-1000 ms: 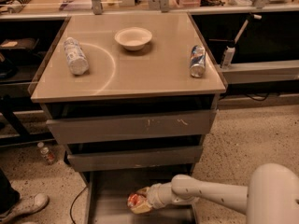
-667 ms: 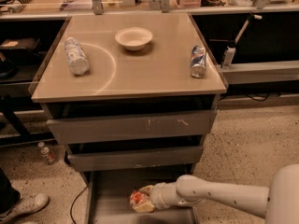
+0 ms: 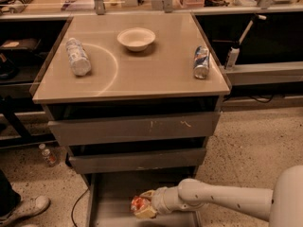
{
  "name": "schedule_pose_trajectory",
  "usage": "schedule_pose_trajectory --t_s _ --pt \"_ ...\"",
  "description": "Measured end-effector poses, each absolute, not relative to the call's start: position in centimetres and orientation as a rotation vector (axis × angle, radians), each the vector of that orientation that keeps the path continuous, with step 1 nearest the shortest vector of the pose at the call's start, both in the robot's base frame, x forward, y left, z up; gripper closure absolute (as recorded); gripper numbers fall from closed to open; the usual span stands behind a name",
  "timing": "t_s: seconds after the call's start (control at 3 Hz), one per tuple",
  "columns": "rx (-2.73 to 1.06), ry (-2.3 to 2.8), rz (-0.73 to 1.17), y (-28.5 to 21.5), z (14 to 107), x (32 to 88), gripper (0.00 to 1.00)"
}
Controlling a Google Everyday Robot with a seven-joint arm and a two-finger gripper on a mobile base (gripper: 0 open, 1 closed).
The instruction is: Pick coke can from bottom drawer and place on counter
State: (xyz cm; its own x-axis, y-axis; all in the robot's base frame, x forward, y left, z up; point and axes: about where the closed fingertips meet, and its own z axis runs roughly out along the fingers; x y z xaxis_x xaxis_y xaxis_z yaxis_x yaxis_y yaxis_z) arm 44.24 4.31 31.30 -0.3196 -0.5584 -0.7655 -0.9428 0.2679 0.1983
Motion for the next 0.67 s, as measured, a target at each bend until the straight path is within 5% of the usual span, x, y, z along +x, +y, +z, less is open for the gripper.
schedule_pose_trajectory --t_s 0.67 --pt "-1.374 1.978 0.786 4.6 39.5 42.0 1.00"
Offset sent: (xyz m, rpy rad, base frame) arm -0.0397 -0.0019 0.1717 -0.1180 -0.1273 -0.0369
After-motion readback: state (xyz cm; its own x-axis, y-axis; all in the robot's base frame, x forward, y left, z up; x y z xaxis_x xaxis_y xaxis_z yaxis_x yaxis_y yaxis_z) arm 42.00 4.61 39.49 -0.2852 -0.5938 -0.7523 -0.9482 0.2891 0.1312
